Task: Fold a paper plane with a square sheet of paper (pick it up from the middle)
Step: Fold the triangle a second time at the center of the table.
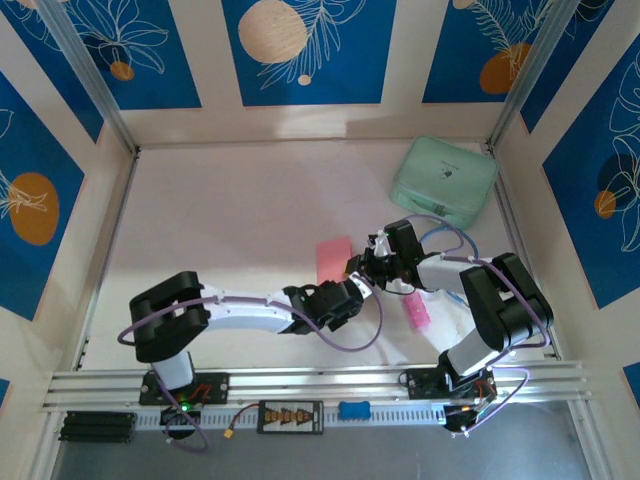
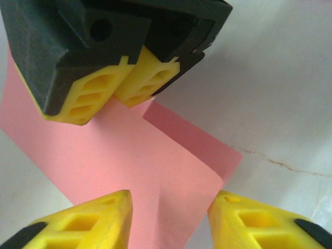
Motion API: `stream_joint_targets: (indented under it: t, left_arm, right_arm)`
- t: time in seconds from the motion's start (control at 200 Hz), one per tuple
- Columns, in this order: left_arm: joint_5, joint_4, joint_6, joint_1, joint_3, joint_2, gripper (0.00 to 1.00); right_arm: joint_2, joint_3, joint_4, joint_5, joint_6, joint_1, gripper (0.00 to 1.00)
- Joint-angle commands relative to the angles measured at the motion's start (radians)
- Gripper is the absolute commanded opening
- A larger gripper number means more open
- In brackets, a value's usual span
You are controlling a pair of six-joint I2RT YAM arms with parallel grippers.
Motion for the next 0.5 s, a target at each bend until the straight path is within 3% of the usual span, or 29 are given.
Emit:
stream_joint_targets:
  t: [0.0,0.32,0.495]
  left_arm:
    - [-0.019,-0.007,0.001,-0.006,0.029,0.014,0.37]
    - [-0.008,-0.014,-0.02,-0.003,0.041,0.003,0.12]
    - [0.05,-0.031,-0.059,0.009,0.049,-0.018,0.0]
  right_arm:
    - [-0.007,0.009,-0.028,-0.036,-0.015,-0.005,0.18]
    - [-0.022,0.002,-0.042,-0.028,-0.029,-0.007,0.19]
    - [-0.079,-0.016,-0.081,0.02,-0.038,-0.011,0.24]
